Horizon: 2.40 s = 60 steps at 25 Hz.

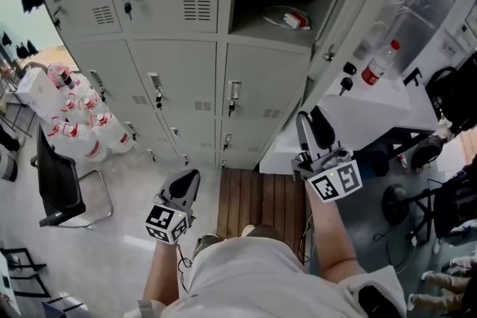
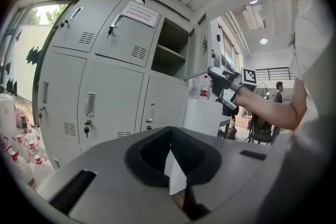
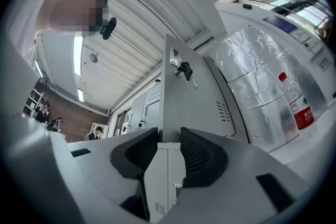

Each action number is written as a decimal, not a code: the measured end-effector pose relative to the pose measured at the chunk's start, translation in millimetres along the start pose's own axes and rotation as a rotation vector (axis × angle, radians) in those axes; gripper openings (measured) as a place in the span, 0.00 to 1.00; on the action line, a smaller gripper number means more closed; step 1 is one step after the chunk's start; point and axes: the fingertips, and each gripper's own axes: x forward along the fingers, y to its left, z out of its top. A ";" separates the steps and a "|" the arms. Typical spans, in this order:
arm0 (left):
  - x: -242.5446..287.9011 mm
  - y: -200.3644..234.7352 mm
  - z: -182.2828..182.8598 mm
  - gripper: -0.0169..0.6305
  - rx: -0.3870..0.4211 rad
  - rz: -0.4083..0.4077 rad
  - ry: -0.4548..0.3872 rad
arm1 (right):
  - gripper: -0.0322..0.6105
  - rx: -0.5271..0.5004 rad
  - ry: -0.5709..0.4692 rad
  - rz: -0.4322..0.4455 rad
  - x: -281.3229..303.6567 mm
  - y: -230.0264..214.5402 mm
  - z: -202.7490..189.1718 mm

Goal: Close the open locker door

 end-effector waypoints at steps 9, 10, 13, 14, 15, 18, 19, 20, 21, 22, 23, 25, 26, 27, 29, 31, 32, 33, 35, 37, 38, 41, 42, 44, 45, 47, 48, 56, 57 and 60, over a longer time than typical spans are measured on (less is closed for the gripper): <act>-41.0 42.9 -3.5 0.03 -0.003 0.061 -0.033 | 0.26 -0.083 0.039 -0.043 31.6 14.8 -14.1; -44.9 47.2 -4.0 0.03 0.000 0.070 -0.031 | 0.26 -0.090 0.041 -0.047 35.3 16.3 -15.8; -53.6 57.9 -3.8 0.03 -0.004 0.096 -0.033 | 0.26 -0.108 0.041 -0.058 46.7 21.3 -20.1; -55.4 61.0 -3.3 0.03 -0.005 0.105 -0.036 | 0.26 -0.120 0.042 -0.059 50.8 23.1 -21.8; -56.3 64.2 -2.6 0.03 -0.005 0.113 -0.038 | 0.26 -0.134 0.043 -0.061 55.0 24.7 -23.7; -56.0 74.4 0.1 0.03 -0.006 0.138 -0.041 | 0.26 -0.159 0.045 -0.066 69.0 28.8 -30.4; -55.0 77.9 1.7 0.03 -0.008 0.147 -0.044 | 0.26 -0.165 0.045 -0.064 74.6 29.8 -32.5; -53.9 80.9 3.6 0.03 -0.012 0.157 -0.048 | 0.25 -0.178 0.048 -0.060 80.4 30.8 -34.8; -53.0 83.3 5.6 0.03 -0.016 0.165 -0.053 | 0.25 -0.199 0.053 -0.055 85.9 32.0 -37.1; -52.0 85.2 7.3 0.03 -0.017 0.170 -0.056 | 0.26 -0.221 0.058 -0.052 91.3 33.2 -39.4; -50.7 86.9 8.7 0.03 -0.017 0.173 -0.058 | 0.26 -0.240 0.062 -0.050 96.5 34.3 -41.5; -47.0 90.4 10.6 0.03 -0.013 0.179 -0.056 | 0.25 -0.258 0.065 -0.050 106.9 35.8 -45.4; -45.2 92.3 11.2 0.03 -0.013 0.184 -0.054 | 0.25 -0.256 0.065 -0.047 112.1 36.2 -47.4; -43.5 94.4 11.8 0.03 -0.013 0.189 -0.053 | 0.25 -0.251 0.064 -0.042 117.1 36.3 -49.3; -40.0 98.7 13.0 0.03 -0.015 0.202 -0.053 | 0.25 -0.238 0.062 -0.028 127.0 35.7 -53.2; -36.9 102.4 13.6 0.03 -0.018 0.215 -0.053 | 0.25 -0.229 0.060 -0.014 136.5 34.8 -56.8; -35.6 104.0 13.5 0.03 -0.020 0.221 -0.052 | 0.25 -0.224 0.057 -0.011 140.8 33.4 -58.1; -34.6 105.7 13.4 0.03 -0.021 0.227 -0.051 | 0.23 -0.215 0.050 -0.016 144.5 30.6 -58.5; -33.3 109.0 13.3 0.03 -0.025 0.239 -0.050 | 0.14 -0.191 0.034 -0.040 150.6 20.6 -57.5; -32.4 112.3 12.7 0.03 -0.029 0.253 -0.049 | 0.14 -0.174 0.027 -0.053 156.7 10.6 -58.2; -31.6 114.1 12.2 0.03 -0.031 0.260 -0.048 | 0.13 -0.172 0.028 -0.054 159.9 6.9 -59.6; -28.7 119.6 11.2 0.03 -0.038 0.277 -0.045 | 0.13 -0.176 0.031 -0.048 168.9 -0.2 -64.6; -27.3 121.3 11.1 0.03 -0.040 0.281 -0.043 | 0.13 -0.177 0.032 -0.047 171.7 -2.0 -65.7; -24.1 124.4 11.3 0.03 -0.041 0.288 -0.041 | 0.12 -0.179 0.036 -0.044 177.6 -4.5 -67.1; -22.5 125.8 11.6 0.03 -0.041 0.291 -0.041 | 0.12 -0.179 0.036 -0.041 180.3 -5.5 -67.9; -19.1 128.3 12.8 0.03 -0.041 0.298 -0.041 | 0.12 -0.173 0.031 -0.035 184.7 -8.5 -71.0; -17.3 129.5 13.3 0.03 -0.041 0.301 -0.041 | 0.12 -0.171 0.029 -0.031 186.9 -9.9 -72.2; -2.5 138.9 14.5 0.03 -0.046 0.320 -0.040 | 0.12 -0.169 0.034 -0.010 204.5 -19.5 -77.6; -0.5 139.9 14.5 0.03 -0.047 0.321 -0.040 | 0.12 -0.167 0.036 -0.010 206.8 -21.1 -78.6; 4.5 142.9 14.5 0.03 -0.050 0.325 -0.038 | 0.12 -0.162 0.045 -0.012 213.2 -25.6 -80.6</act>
